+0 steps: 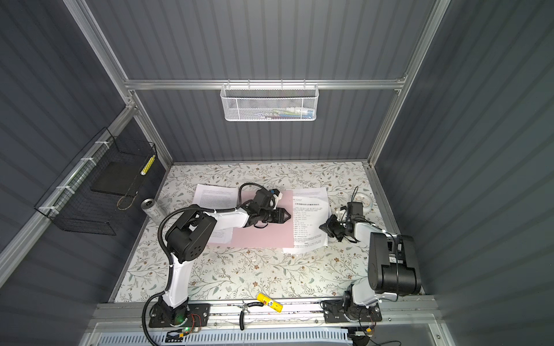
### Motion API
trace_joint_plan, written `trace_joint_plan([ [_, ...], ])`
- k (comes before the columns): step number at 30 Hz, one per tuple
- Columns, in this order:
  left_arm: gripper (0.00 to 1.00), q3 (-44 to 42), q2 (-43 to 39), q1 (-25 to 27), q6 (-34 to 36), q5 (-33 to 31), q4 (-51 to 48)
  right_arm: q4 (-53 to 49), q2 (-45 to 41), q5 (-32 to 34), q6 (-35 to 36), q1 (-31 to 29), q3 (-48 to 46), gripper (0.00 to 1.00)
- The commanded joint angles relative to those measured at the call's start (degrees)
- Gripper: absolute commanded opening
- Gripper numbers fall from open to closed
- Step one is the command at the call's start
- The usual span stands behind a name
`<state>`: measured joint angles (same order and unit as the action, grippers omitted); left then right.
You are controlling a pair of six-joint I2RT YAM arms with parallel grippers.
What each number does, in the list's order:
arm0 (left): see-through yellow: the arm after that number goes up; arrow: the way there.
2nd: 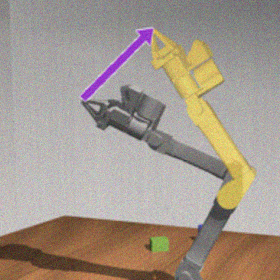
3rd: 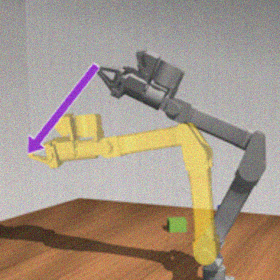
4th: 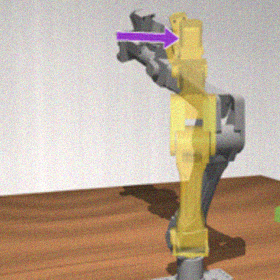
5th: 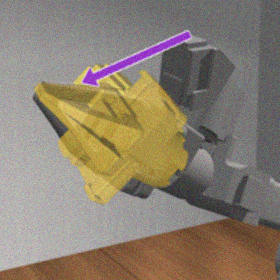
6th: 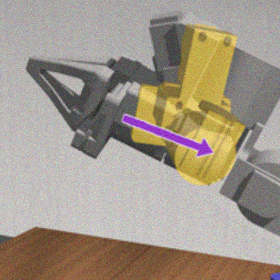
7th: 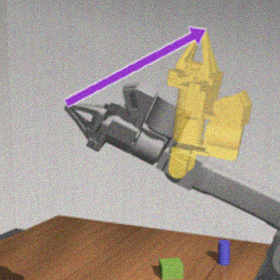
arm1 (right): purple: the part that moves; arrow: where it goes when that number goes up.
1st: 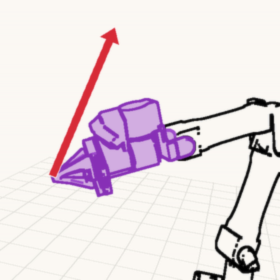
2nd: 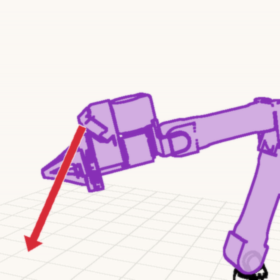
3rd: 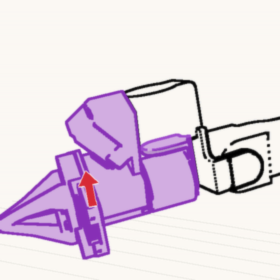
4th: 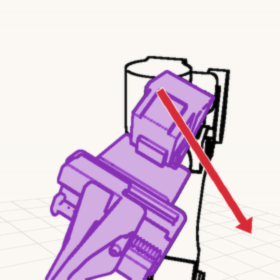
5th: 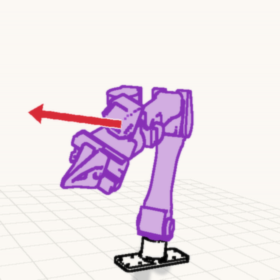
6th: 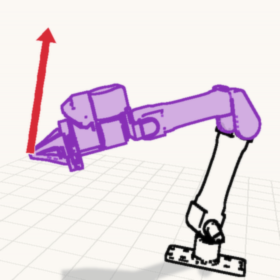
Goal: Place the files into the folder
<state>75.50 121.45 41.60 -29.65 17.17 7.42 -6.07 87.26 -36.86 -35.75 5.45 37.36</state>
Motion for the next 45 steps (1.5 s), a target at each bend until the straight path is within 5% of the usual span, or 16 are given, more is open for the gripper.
trace_joint_plan([
  [1,0.56,0.7,-2.3,0.3,2.3,-2.5,-2.7,-2.1,-2.3,0.9,0.5,-0.9,2.8,0.0],
  [18,0.61,7.0,-16.9,-0.8,6.4,-8.0,-9.5,-17.9,-15.5,6.4,2.0,-6.3,22.5,0.0],
  [25,0.6,-1.4,-25.7,-4.1,5.6,-9.5,-10.7,-20.1,-18.3,12.3,1.4,-12.2,32.4,0.0],
  [45,0.54,-30.8,-55.2,-14.0,5.1,-25.1,-19.6,5.2,8.7,12.3,-6.1,-35.9,45.2,0.0],
])
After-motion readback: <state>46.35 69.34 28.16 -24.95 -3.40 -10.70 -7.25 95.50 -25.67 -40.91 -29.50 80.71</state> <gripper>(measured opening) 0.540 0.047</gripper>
